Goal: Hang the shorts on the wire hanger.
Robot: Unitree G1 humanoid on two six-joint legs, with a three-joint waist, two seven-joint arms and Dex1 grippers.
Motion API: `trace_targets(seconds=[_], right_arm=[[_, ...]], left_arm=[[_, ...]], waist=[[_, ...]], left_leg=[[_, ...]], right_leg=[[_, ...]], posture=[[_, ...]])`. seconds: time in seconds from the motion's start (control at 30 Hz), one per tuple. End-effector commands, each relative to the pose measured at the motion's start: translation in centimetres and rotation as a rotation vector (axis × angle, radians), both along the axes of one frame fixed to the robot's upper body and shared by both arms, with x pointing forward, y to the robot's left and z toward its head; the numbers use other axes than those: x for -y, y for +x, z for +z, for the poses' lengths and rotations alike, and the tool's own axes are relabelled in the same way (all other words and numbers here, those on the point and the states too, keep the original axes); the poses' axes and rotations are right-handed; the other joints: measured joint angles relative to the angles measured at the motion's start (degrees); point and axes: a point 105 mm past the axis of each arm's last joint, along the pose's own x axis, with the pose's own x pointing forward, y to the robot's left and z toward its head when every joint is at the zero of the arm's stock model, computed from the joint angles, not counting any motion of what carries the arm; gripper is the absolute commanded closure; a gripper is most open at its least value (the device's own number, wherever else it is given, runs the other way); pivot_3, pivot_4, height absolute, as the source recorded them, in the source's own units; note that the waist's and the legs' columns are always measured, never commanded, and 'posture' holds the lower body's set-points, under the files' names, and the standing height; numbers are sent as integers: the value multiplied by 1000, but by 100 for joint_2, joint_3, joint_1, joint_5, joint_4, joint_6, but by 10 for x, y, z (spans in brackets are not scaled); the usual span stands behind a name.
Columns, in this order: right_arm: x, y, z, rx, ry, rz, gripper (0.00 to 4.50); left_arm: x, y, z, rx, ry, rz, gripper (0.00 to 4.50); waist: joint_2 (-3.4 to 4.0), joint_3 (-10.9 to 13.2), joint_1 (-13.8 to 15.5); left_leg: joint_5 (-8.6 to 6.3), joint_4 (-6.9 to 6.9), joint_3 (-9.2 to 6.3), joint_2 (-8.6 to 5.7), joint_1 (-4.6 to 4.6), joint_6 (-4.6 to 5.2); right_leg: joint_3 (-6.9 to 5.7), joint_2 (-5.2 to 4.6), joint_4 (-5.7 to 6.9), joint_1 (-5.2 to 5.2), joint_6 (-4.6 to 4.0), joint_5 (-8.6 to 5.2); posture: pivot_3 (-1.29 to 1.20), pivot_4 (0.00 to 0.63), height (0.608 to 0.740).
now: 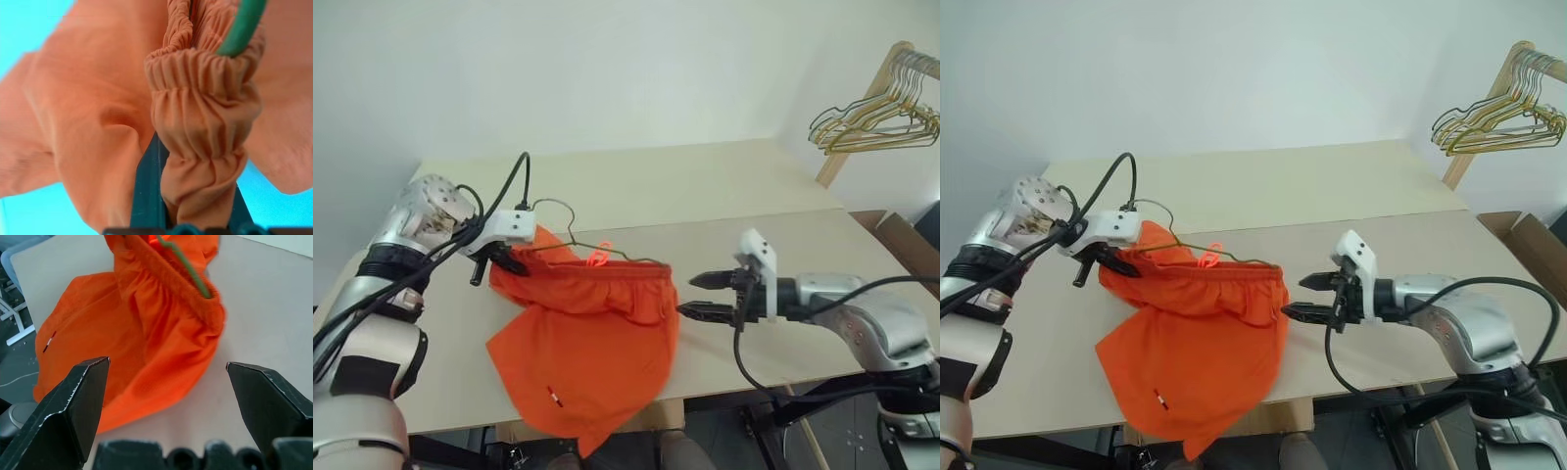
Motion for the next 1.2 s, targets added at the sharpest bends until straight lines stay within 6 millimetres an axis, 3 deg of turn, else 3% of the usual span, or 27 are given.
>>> trace_targets(seconds=[0.03, 0.33, 0.6, 0.73, 0.9, 1.03, 1.13, 1.2], right_arm=[[-8, 11, -1, 6, -45, -12, 37], [-23, 40, -15, -29, -90, -58, 37], [8, 20, 17, 33, -27, -50, 37], [11, 22, 20, 59, -20, -63, 37], [-8, 43, 2, 52, -30, -80, 37], [-17, 56, 1, 55, -21, -79, 37], [-17, 56, 1, 59, -26, -61, 642], [-14, 55, 2, 55, -27, -61, 1274]], left_arm=[[2, 6, 18, 56, -41, 4, 4500], [3, 3, 16, 45, -57, -15, 4500], [-1, 1, 19, 60, -91, -5, 4500], [1, 0, 23, 64, -128, -12, 4500], [2, -2, 23, 62, -141, -23, 4500], [3, -3, 23, 60, -140, -33, 4500], [3, -3, 23, 62, -137, -33, 4500], [2, -3, 23, 63, -134, -31, 4500]], waist=[[0, 0, -8], [0, 0, -16], [0, 0, 57], [1, 0, 58], [0, -1, 24], [0, -1, 28], [0, -2, 66], [0, -2, 91]], left_leg=[[0, 1, -1, -1, -1, 0], [1, 5, -10, -3, -4, -1], [1, 6, -26, -8, -14, -1], [1, 4, -22, -6, 1, -1], [1, 2, -22, -4, 4, -1], [2, 3, -25, -7, -5, -3], [4, 4, -27, -8, -8, -7], [5, 4, -29, -7, -8, -8]], right_leg=[[-1, -1, 0, 0, 0, 0], [-6, -2, 5, -3, -2, 1], [-20, -8, 4, -3, -2, 2], [-18, -5, 9, 1, -3, 2], [-17, -2, 11, 1, -3, 2], [-18, -5, 10, -3, -5, 3], [-21, -8, 9, -4, -5, 3], [-24, -8, 9, -3, -4, 3]], posture=[[-155, 29, 740], [-133, 28, 740], [-101, 26, 740], [-101, 26, 740], [-98, 10, 740], [-82, 2, 740], [-78, 1, 740], [-77, 0, 740]])
